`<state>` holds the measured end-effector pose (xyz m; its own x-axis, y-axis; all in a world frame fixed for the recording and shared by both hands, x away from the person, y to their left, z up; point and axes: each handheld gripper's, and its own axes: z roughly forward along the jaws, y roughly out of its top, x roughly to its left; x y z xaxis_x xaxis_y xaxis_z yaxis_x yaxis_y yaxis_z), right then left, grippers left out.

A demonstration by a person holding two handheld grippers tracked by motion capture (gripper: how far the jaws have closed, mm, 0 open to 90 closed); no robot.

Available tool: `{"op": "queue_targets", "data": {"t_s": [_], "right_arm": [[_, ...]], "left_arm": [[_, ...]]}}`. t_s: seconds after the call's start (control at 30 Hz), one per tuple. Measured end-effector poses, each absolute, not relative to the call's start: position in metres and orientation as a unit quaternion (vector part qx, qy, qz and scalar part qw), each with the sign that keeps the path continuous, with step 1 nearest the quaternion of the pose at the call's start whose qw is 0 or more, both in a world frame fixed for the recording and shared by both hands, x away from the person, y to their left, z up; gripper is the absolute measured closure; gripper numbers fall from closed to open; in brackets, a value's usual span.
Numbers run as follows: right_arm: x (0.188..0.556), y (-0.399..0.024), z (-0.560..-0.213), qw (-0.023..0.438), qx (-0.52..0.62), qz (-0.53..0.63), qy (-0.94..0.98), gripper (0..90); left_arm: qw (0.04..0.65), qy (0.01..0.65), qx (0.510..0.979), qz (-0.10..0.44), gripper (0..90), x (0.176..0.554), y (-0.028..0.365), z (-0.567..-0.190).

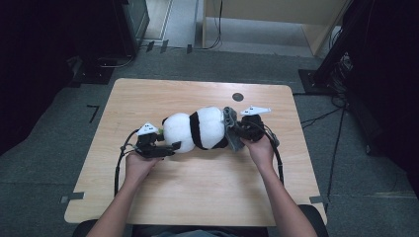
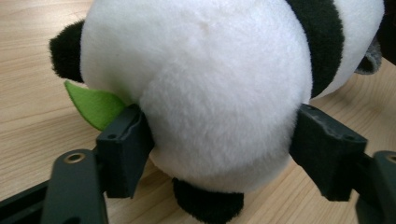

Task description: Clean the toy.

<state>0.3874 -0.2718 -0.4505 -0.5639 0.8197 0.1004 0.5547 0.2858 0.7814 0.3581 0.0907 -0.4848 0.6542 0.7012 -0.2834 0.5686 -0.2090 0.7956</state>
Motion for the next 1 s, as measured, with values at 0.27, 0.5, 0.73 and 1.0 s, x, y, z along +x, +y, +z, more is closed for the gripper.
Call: {"op": "queue_targets", "data": {"t_s": [0.27, 0.5, 0.73, 1.0], "right_arm": [[0.389, -0.277, -0.451, 0.161, 0.432, 0.404, 0.790, 76.8], [0.395, -0.281, -0.453, 0.160, 0.430, 0.391, 0.798, 76.7], [0.397, -0.283, -0.454, 0.159, 0.432, 0.392, 0.796, 76.7], [0.396, -0.284, -0.453, 0.150, 0.434, 0.400, 0.793, 76.8]], "left_arm": [[0.488, 0.406, 0.768, 0.081, 24.8, 0.356, 0.113, -0.481], [0.481, 0.412, 0.767, 0.102, 25.2, 0.374, 0.137, -0.483], [0.481, 0.395, 0.777, 0.095, 25.3, 0.393, 0.146, -0.479], [0.496, 0.392, 0.769, 0.099, 31.1, 0.405, 0.159, -0.482]]}}
